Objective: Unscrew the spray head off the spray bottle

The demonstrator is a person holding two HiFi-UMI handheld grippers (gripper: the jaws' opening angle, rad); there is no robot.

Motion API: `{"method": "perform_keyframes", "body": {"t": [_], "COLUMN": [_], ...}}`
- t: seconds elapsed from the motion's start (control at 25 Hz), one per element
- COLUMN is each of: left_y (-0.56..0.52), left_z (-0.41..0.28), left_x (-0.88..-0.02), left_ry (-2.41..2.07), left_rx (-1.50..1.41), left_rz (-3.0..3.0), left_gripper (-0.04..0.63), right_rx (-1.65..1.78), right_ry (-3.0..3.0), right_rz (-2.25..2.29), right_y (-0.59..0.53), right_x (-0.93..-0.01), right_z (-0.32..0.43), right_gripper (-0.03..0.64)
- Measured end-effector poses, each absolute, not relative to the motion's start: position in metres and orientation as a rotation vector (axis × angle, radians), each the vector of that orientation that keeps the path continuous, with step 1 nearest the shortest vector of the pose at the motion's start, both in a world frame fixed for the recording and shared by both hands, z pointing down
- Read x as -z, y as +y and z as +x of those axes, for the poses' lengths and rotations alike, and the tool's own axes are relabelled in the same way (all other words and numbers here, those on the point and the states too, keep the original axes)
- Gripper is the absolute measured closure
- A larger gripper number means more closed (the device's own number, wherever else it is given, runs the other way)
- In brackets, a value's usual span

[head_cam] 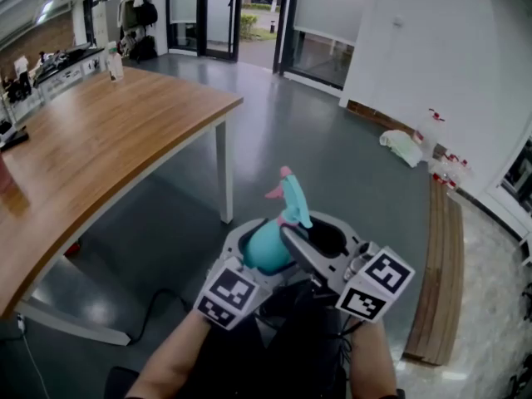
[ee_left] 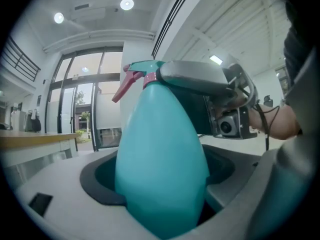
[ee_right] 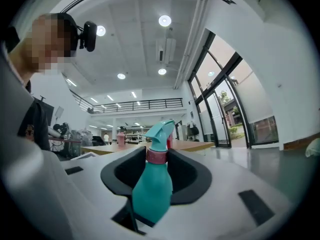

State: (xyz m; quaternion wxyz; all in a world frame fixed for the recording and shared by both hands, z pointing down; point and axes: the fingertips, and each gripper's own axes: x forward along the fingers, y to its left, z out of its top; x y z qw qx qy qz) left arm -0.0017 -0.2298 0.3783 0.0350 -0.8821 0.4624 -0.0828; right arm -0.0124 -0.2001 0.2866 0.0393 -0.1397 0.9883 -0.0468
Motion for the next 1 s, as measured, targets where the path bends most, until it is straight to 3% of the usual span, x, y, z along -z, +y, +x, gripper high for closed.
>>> {"method": "perform_keyframes", "body": {"t": [0.48,1.0], "left_y": [-0.180,-0.182], "left_z": [0.029,0.021], "left_x": [-0.370,-0.353], "left_ry": [0.824,0.888], "left_rx": [0.160,0.175], "left_rz": [-2.985,-2.947], "left_gripper": [0.158,0.158], "right_rx": [0.088,-0.006], "right_ry": [3.029,2.952], "right_rz": [0.104,0.081], "right_y": [-0.163,-0.158], "right_x": [-0.281,-0.242], "right_z": [0.006,0.012], "right_gripper": [0.476,0.476]}}
